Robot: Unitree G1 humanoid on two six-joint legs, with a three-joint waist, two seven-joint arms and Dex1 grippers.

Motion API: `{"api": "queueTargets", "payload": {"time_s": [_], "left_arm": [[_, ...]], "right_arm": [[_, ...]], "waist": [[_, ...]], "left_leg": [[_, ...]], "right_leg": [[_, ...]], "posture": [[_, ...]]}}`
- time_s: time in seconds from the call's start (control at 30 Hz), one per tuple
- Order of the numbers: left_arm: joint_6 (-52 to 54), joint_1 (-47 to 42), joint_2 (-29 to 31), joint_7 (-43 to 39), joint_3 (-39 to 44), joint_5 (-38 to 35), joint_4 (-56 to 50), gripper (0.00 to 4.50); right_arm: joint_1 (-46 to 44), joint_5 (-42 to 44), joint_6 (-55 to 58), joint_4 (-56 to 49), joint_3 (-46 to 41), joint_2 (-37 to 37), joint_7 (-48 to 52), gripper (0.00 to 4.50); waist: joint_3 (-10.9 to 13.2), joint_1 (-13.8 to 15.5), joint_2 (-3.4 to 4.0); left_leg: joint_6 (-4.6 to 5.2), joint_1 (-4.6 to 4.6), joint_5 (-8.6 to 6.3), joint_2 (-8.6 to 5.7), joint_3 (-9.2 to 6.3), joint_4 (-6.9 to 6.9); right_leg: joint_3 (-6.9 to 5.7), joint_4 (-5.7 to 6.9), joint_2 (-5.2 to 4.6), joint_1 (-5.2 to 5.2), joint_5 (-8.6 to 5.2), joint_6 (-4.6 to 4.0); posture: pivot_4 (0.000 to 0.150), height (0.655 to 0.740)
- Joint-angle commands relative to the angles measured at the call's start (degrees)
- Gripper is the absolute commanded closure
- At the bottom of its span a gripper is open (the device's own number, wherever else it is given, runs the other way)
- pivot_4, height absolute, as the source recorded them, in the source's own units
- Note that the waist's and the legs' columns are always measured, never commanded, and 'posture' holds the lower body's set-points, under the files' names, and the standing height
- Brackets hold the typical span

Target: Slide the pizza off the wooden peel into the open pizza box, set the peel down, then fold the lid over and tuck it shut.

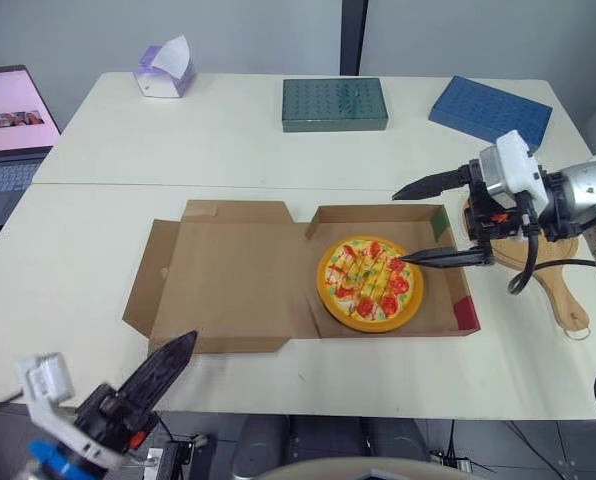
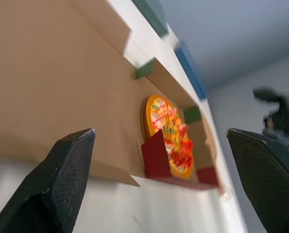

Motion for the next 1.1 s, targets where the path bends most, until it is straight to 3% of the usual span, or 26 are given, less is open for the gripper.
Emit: {"api": "queueTargets", "payload": {"time_s": [0.03,0.33,0.57,0.7,1.07,1.1], "left_arm": [[-2.54,4.02,-2.41,4.24,-4.41,-5.65,-0.90,0.00],[-10.84,-5.06,-10.01,18.27,-14.48,-3.63,7.18,0.00],[-14.39,-10.91,-11.63,22.18,-15.66,-2.60,9.26,0.00],[-15.06,-10.33,-12.25,21.78,-15.61,-2.49,10.09,0.92],[-14.92,-9.31,-11.07,20.84,-13.87,-3.37,10.15,4.48],[-15.04,-9.54,-10.75,21.01,-13.58,-3.60,10.08,4.48]], "right_arm": [[-1.90,-0.20,-0.29,0.56,-0.32,-0.25,1.11,0.06],[-3.39,-1.02,-0.26,1.49,0.00,-0.16,1.91,0.06],[-3.98,-1.56,-0.14,1.92,0.04,-0.01,2.09,0.06],[-3.71,-1.79,-0.03,1.77,-0.23,-0.10,2.08,0.00],[-3.33,-2.02,-0.08,1.80,-0.27,0.04,1.69,0.00],[-3.30,-1.99,-0.05,1.74,-0.29,0.08,1.59,0.00]], "waist": [[0.00,-0.01,0.00],[-0.01,-0.09,-0.02],[-0.02,-0.13,-0.03],[-0.01,-0.19,-0.03],[-0.01,-0.16,-0.04],[-0.01,-0.16,-0.04]], "left_leg": [[0.00,0.00,0.00,0.00,0.01,0.00],[0.02,-0.01,-0.01,-0.01,0.08,0.03],[0.02,-0.01,-0.01,0.00,0.08,0.04],[0.02,-0.01,-0.01,0.00,0.09,0.04],[0.02,-0.02,-0.01,-0.01,0.08,0.04],[0.02,-0.02,-0.01,-0.01,0.08,0.04]], "right_leg": [[0.00,0.00,0.00,0.00,0.00,0.00],[0.01,-0.02,0.03,0.00,0.00,0.00],[0.02,-0.01,0.05,-0.01,0.00,0.01],[0.03,-0.01,0.05,-0.02,0.00,0.01],[0.02,-0.02,0.05,-0.01,0.00,0.01],[0.02,-0.01,0.05,-0.02,0.00,0.01]], "posture": [[0.150,0.7400],[0.150,0.7400],[0.150,0.7400],[0.150,0.7400],[0.150,0.7400],[0.150,0.7400]]}}
